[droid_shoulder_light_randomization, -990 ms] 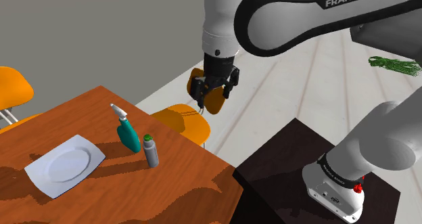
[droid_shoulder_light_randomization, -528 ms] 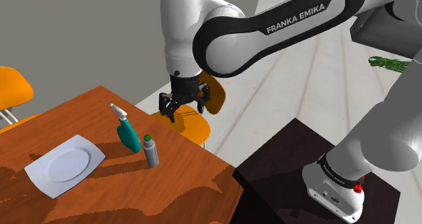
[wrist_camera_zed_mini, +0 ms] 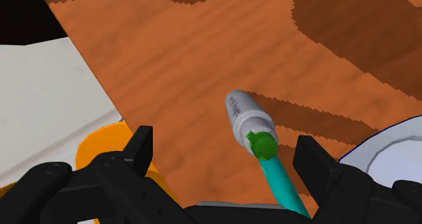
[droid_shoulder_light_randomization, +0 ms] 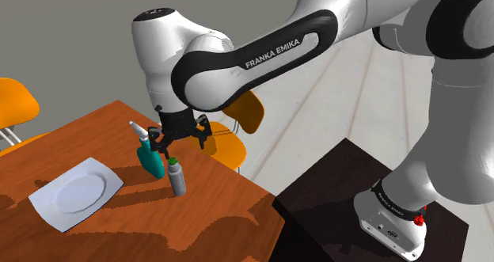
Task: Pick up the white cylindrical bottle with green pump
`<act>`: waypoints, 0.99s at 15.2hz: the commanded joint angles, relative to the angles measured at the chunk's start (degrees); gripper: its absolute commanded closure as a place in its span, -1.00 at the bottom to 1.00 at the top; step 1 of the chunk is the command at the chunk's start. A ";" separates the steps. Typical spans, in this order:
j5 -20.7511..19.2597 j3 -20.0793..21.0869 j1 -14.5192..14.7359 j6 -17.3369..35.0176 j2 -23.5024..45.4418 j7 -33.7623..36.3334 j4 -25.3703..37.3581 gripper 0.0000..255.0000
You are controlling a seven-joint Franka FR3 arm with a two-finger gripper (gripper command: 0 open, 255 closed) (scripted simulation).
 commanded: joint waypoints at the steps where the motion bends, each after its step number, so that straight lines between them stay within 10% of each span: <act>1: -1.65 -1.25 2.86 -1.22 5.13 2.11 5.83 -1.00; 12: -3.77 -3.22 5.37 1.73 11.55 3.68 8.94 -1.00; 13: -3.82 -3.25 5.52 1.68 11.75 3.75 9.18 1.00; 15: -3.82 -3.25 5.54 1.65 11.75 3.76 9.21 1.00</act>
